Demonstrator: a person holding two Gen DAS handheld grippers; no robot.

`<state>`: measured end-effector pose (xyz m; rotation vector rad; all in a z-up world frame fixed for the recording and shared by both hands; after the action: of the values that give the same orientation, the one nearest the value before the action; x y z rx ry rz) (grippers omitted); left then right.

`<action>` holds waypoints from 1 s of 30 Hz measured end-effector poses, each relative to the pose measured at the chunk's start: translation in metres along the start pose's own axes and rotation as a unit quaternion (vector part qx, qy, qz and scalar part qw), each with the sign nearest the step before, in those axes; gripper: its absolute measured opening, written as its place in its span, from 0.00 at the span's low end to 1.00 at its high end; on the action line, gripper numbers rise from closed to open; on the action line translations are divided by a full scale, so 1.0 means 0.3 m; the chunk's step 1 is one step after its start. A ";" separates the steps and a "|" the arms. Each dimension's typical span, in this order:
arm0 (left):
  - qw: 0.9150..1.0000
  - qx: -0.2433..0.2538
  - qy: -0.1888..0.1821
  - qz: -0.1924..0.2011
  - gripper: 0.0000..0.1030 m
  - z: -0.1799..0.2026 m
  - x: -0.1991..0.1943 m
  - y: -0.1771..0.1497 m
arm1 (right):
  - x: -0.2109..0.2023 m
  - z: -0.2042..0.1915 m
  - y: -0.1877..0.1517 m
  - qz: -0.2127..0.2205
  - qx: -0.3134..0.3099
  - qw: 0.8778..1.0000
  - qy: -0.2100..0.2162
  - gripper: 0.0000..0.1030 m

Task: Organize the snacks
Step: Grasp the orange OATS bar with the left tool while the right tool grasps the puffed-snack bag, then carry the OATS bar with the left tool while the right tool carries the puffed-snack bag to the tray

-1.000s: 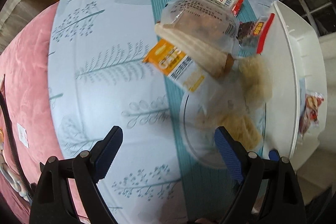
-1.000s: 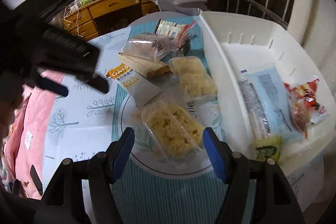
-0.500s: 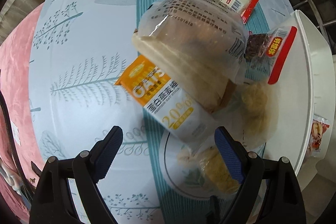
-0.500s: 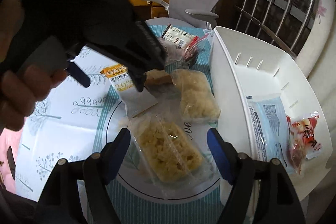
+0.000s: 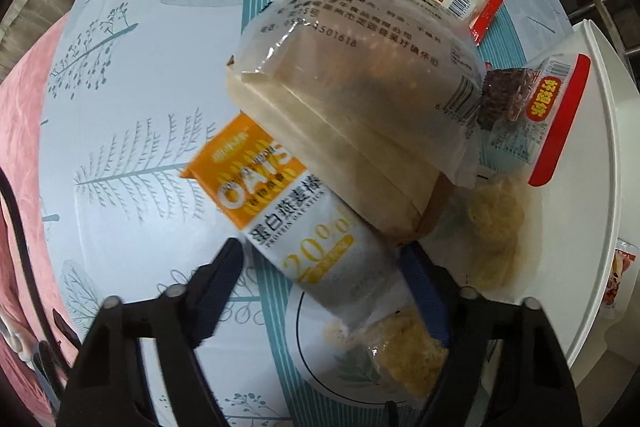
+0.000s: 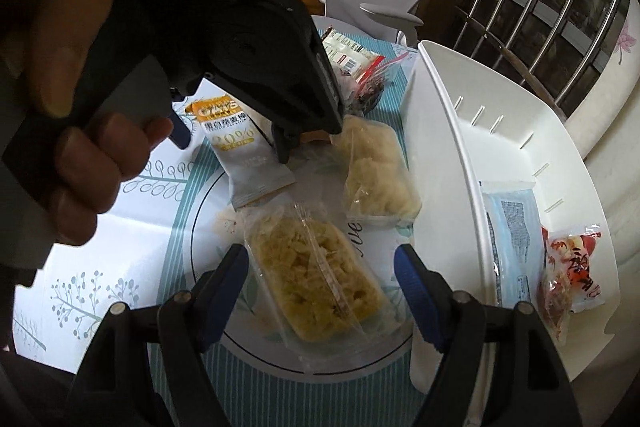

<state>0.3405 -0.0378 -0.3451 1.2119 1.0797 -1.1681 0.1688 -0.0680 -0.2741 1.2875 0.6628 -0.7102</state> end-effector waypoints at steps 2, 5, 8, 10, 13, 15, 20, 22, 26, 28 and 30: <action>1.000 -0.003 -0.007 0.000 0.64 0.011 0.008 -0.003 | 0.001 -0.002 0.000 -0.003 -0.002 1.000 -0.001 0.73; 1.000 -0.003 -0.012 0.008 0.55 0.017 0.010 -0.010 | 0.000 -0.008 -0.002 -0.009 -0.006 1.000 -0.003 0.73; 1.000 -0.014 -0.022 0.011 0.47 -0.010 0.029 -0.022 | -0.002 -0.017 -0.003 -0.009 -0.009 1.000 -0.004 0.73; 0.999 -0.022 -0.026 0.008 0.44 -0.032 0.033 -0.040 | -0.005 -0.029 -0.002 -0.009 -0.013 1.000 0.000 0.73; 0.999 -0.028 -0.030 0.007 0.37 -0.058 0.030 -0.048 | -0.007 -0.045 0.000 -0.009 -0.023 1.000 -0.006 0.73; 0.999 -0.034 -0.034 0.011 0.32 -0.078 0.025 -0.053 | 0.003 -0.055 -0.006 -0.019 -0.030 0.999 -0.009 0.73; 0.997 -0.048 -0.047 0.026 0.19 -0.122 0.003 -0.051 | 0.042 -0.071 -0.019 -0.043 -0.035 0.998 -0.017 0.73; 0.997 -0.047 -0.047 0.028 0.17 -0.132 0.000 -0.052 | 0.057 -0.078 -0.018 -0.049 -0.038 0.998 -0.022 0.73; 0.996 -0.063 -0.058 0.022 0.16 -0.187 -0.005 -0.066 | 0.088 -0.084 -0.035 -0.073 -0.041 0.996 -0.033 0.73; 0.996 -0.065 -0.062 0.020 0.16 -0.228 -0.018 -0.086 | 0.098 -0.080 -0.039 -0.079 -0.039 0.995 -0.036 0.73; 0.996 -0.063 -0.065 0.017 0.16 -0.272 -0.023 -0.094 | 0.103 -0.074 -0.040 -0.081 -0.031 0.996 -0.030 0.73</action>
<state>0.3127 0.0441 -0.3468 1.0385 1.0166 -1.1196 0.1777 -0.0506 -0.3091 1.1607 0.7407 -0.8515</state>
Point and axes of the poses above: each gripper's, at about its wrist camera, not at the fingertips, and x roughly the way its jaws point, z to its right, y to its top, the point moved 4 cm from there along x, roughly the way its jaws point, and after that the axes turned 7 degrees about z, right-handed, at the moved point
